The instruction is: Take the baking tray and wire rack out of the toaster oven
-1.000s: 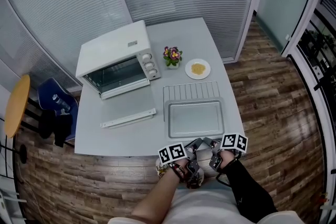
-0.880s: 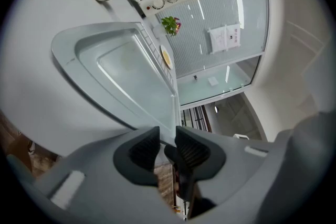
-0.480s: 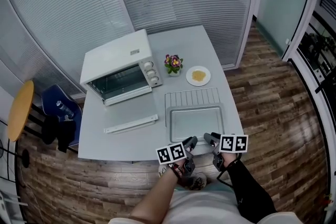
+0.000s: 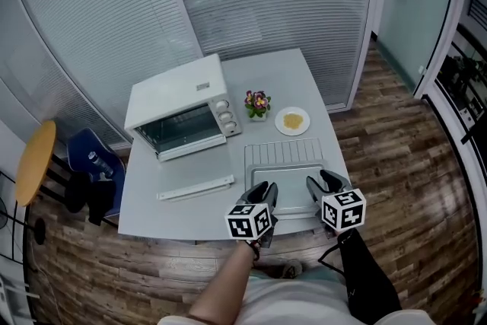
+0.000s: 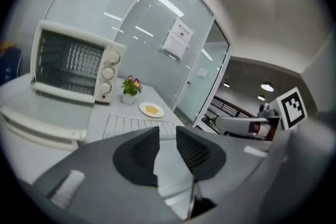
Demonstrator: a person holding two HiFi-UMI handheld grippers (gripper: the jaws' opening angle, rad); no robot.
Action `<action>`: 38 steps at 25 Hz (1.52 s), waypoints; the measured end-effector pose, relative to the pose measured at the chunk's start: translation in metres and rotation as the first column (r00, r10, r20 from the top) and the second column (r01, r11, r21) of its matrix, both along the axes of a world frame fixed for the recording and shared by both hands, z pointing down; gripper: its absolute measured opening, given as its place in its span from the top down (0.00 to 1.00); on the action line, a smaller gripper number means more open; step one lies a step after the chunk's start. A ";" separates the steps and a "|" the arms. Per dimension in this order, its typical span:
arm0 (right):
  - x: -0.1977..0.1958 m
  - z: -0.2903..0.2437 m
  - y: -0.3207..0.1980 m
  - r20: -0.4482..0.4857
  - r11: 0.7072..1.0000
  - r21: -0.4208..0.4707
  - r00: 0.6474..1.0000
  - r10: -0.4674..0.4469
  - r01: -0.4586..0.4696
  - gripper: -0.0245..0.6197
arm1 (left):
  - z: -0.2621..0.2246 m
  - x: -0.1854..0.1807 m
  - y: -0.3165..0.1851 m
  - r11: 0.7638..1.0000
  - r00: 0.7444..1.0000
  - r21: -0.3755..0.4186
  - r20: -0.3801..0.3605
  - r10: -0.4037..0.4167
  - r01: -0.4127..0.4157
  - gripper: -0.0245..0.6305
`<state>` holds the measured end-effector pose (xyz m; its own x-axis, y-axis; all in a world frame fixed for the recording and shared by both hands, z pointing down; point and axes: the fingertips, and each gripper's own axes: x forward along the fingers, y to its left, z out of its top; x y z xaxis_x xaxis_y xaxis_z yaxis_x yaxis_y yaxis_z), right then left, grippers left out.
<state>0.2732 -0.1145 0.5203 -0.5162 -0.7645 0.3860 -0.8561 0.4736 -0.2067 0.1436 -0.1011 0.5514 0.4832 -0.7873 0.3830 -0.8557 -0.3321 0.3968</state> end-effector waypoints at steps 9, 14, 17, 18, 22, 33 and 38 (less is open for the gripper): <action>0.006 -0.078 -0.014 -0.020 0.974 0.228 0.999 0.027 -0.021 0.71 | -0.082 -0.002 -0.021 0.963 0.977 0.266 0.212 -0.019 -0.038 0.81; 0.005 -0.119 -0.013 -0.036 0.942 0.334 0.999 0.034 -0.020 0.71 | -0.124 0.000 -0.023 0.933 0.969 0.356 0.245 -0.034 -0.057 0.81; 0.004 -0.136 -0.012 -0.070 0.919 0.393 0.997 0.040 -0.009 0.71 | -0.145 0.006 -0.025 0.915 0.969 0.399 0.243 -0.041 -0.062 0.81; 0.004 -0.139 -0.012 -0.077 0.913 0.407 0.996 0.042 -0.007 0.71 | -0.151 0.008 -0.025 0.909 0.969 0.412 0.242 -0.043 -0.063 0.81; 0.009 -0.145 -0.010 -0.064 0.906 0.423 0.997 0.054 -0.022 0.71 | -0.173 0.016 -0.020 0.883 0.965 0.461 0.259 -0.039 -0.088 0.81; 0.018 -0.150 0.000 -0.069 0.893 0.449 0.996 0.056 -0.020 0.71 | -0.184 0.016 -0.013 0.862 0.964 0.503 0.256 -0.075 -0.066 0.81; 0.025 -0.151 0.006 -0.068 0.886 0.463 0.995 0.069 -0.030 0.96 | -0.186 0.019 -0.010 0.845 0.967 0.530 0.246 -0.064 -0.079 0.88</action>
